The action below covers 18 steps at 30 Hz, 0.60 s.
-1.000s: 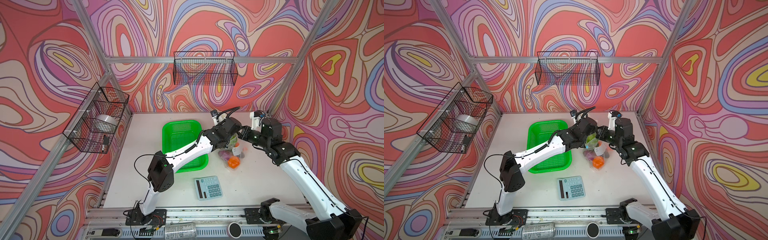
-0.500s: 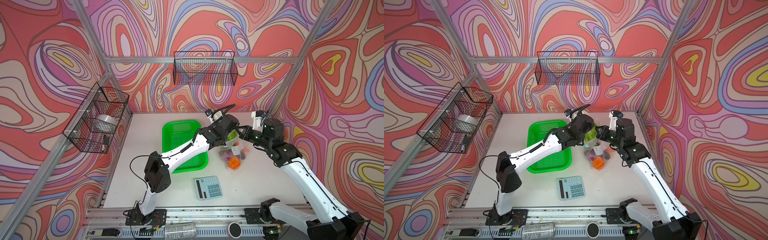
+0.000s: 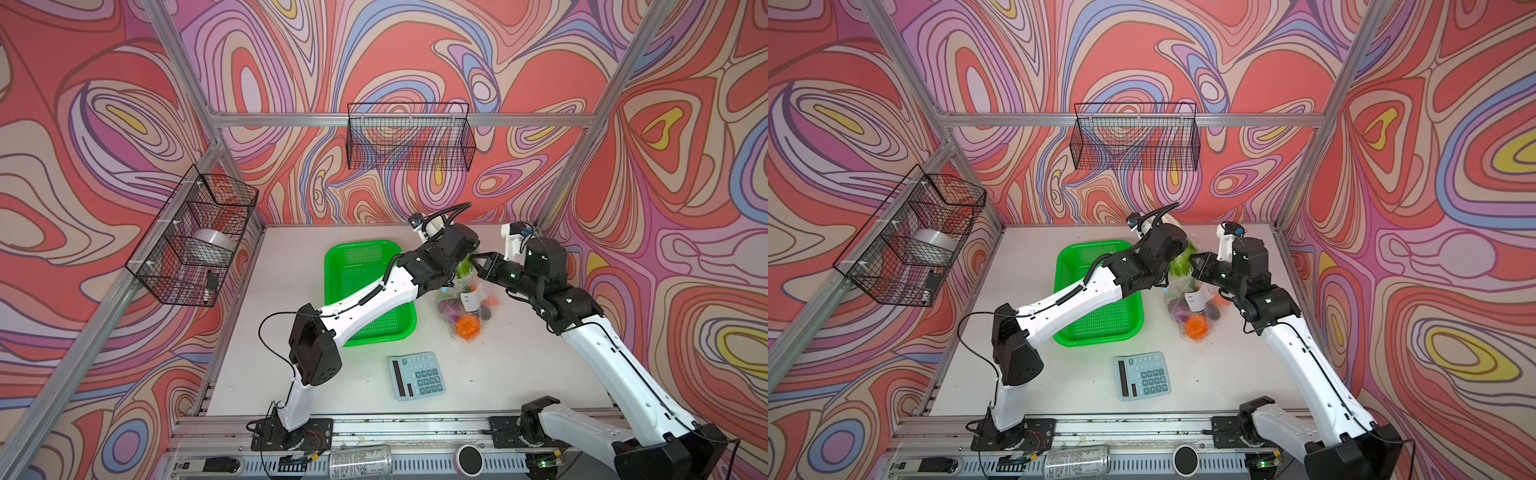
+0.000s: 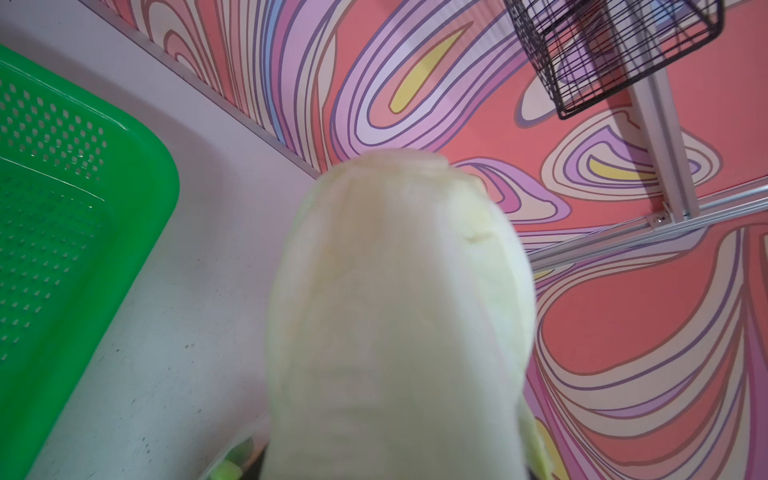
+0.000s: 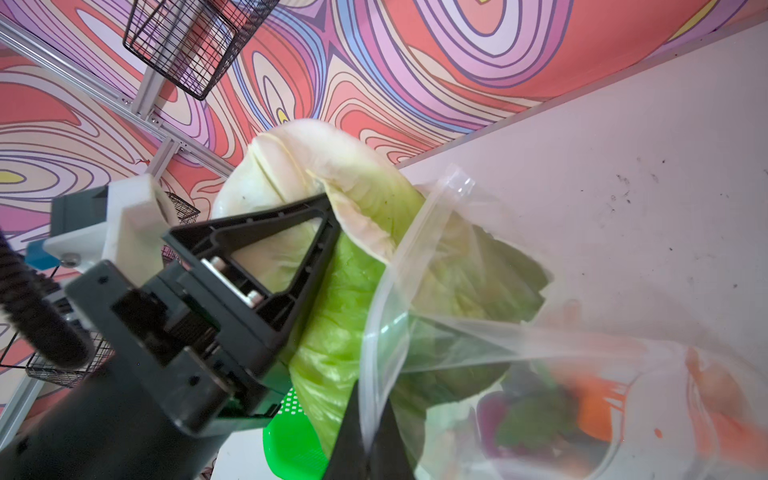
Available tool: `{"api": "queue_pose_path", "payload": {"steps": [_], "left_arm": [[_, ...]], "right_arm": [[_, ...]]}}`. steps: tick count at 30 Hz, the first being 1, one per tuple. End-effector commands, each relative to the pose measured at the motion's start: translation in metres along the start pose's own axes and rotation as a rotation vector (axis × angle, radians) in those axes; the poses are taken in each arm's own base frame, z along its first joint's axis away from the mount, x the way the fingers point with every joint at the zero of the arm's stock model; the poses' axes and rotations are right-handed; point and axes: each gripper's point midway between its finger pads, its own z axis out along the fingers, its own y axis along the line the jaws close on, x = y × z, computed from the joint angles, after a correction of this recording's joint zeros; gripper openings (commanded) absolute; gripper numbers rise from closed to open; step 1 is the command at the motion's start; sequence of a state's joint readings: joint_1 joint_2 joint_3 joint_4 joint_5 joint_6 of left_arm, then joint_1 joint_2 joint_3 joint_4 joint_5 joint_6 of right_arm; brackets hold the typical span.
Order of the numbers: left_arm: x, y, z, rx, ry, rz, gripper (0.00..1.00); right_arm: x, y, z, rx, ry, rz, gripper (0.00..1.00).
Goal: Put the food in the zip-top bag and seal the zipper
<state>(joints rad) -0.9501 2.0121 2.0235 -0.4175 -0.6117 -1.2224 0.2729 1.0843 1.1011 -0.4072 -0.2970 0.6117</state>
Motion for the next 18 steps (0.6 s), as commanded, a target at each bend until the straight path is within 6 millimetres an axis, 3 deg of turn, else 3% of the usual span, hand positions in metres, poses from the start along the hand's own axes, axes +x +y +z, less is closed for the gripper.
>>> {"api": "queue_pose_path", "payload": {"steps": [1, 7, 13, 15, 18], "left_arm": [[0.003, 0.003, 0.007, -0.008, -0.031, -0.007, 0.46], [0.011, 0.011, 0.0, -0.02, -0.048, 0.032, 0.46], [0.019, 0.013, 0.004, -0.023, -0.07, 0.081, 0.47], [0.02, 0.01, 0.003, -0.018, -0.069, 0.123, 0.5], [0.023, -0.001, -0.001, 0.027, -0.044, 0.177, 0.64]], "right_arm": [[-0.013, 0.018, -0.011, -0.066, -0.044, -0.005, 0.0], [-0.018, 0.014, -0.012, -0.055, -0.065, 0.004, 0.0], [-0.028, 0.033, -0.019, -0.133, -0.082, 0.016, 0.0], [-0.03, 0.03, -0.022, -0.11, -0.094, 0.003, 0.0], [-0.027, 0.018, -0.019, -0.055, -0.091, -0.004, 0.0]]}}
